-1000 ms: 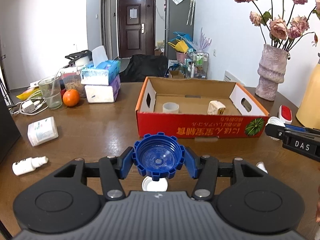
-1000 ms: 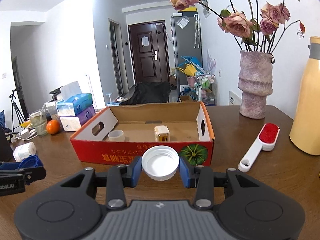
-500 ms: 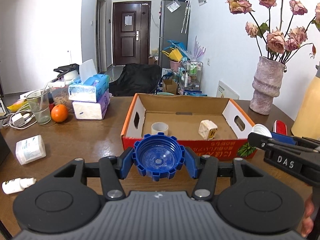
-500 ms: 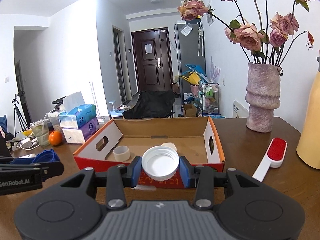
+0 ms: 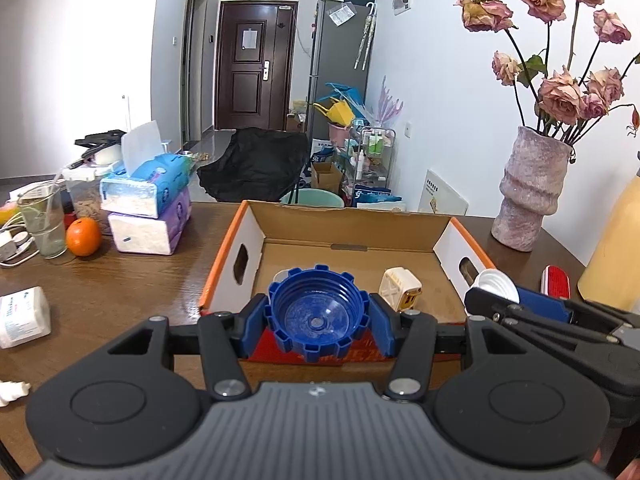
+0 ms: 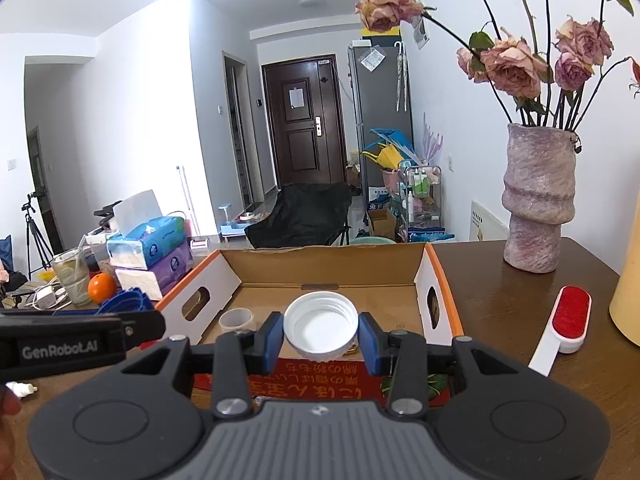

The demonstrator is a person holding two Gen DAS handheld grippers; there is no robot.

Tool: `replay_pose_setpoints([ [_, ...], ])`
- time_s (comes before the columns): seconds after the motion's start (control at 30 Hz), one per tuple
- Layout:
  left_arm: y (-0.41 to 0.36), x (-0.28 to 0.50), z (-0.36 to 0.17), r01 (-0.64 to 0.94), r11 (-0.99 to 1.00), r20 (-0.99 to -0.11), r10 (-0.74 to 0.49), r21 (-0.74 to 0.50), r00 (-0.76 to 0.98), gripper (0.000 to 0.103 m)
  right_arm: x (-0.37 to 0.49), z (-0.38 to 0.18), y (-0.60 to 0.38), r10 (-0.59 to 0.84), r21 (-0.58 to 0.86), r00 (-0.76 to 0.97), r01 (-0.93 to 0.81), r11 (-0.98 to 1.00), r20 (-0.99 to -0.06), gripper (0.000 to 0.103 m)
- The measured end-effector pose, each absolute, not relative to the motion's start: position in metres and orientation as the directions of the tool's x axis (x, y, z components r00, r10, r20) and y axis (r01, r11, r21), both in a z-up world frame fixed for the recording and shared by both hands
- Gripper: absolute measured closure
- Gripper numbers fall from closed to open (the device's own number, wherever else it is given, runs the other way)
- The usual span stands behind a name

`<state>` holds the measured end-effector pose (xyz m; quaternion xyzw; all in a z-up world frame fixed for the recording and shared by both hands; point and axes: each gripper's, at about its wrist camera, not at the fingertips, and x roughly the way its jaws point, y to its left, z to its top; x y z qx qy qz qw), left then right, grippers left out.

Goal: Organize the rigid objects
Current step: 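Carry the blue cap and white cap over the red box, then open both tools to drop the blue cap and white cap into the box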

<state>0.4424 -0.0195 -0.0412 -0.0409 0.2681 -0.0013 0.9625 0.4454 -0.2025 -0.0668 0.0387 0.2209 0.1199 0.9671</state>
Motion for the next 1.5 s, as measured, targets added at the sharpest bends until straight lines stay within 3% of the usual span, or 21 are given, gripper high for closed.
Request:
replay_pose_setpoints([
  [0.77,-0.016,0.52,-0.044,-0.024,0.997,-0.516,-0.02,-0.079,0.856,0.049,0.512,-0.067,-0.2,0.235,0.133,0.873,-0.196,0.971,-0.426,0.064],
  [1.5,-0.008,0.585,-0.065,-0.043,0.999,-0.556,0.019,-0.03,0.831,0.049,0.57,-0.08,-0.185,0.222,0.076,0.842,-0.212,0.974,-0.491,0.064],
])
